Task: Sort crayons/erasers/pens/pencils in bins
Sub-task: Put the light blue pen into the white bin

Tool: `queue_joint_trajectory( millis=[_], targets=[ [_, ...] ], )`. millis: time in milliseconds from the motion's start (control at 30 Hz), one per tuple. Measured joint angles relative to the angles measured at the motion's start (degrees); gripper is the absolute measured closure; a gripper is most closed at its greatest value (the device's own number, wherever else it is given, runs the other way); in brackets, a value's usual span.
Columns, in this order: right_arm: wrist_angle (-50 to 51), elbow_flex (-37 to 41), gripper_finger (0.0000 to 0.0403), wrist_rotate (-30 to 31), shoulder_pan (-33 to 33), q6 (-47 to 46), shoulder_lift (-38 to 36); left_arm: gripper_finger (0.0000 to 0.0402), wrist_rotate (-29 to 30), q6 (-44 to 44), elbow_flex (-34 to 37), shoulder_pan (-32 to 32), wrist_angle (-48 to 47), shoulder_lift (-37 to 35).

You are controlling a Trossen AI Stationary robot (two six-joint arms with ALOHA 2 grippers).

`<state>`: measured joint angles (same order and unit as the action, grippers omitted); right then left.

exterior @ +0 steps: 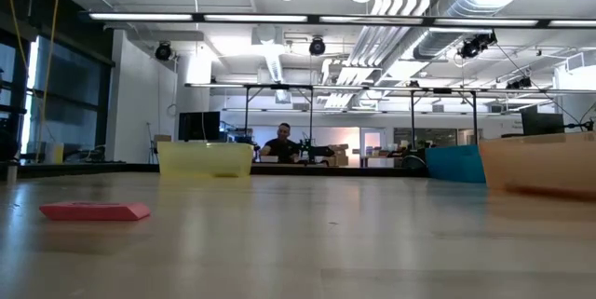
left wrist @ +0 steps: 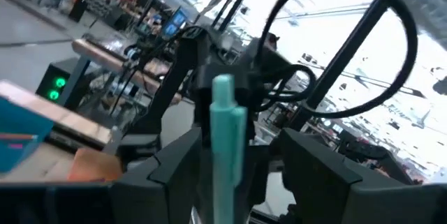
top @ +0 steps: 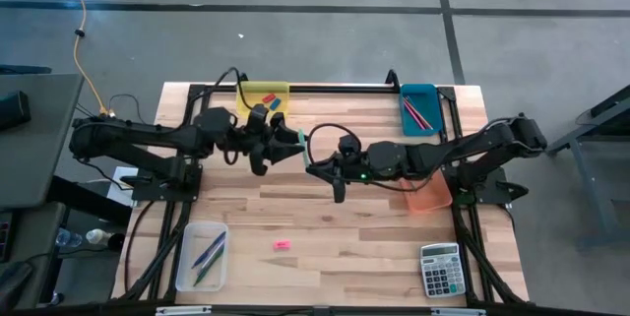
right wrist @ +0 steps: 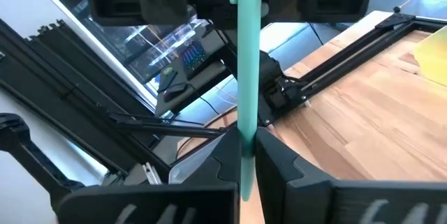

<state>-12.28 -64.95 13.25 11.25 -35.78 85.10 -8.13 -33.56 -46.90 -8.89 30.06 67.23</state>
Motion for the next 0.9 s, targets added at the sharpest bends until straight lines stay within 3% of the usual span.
queue_joint_trajectory(
  millis=[200,533,900],
  targets=[
    [-0.01,0.0,0.0398,-0.41,0.0,0.24,0.0,0.0243,-0.37,1.89,-0.45,-0.17,-0.11,0.06],
    [0.1,-0.02,0.0382,-1.7,-0.02,0.45,0.0,0.0378,0.86,7.1,-0.45,-0.15,-0.04,0.06],
    [0.04,-0.02,0.0268,0.27,-0.37,-6.28,-0.29,0.0381,0.47,10.45,-0.45,-0.92,-1.44,-1.55]
  ],
)
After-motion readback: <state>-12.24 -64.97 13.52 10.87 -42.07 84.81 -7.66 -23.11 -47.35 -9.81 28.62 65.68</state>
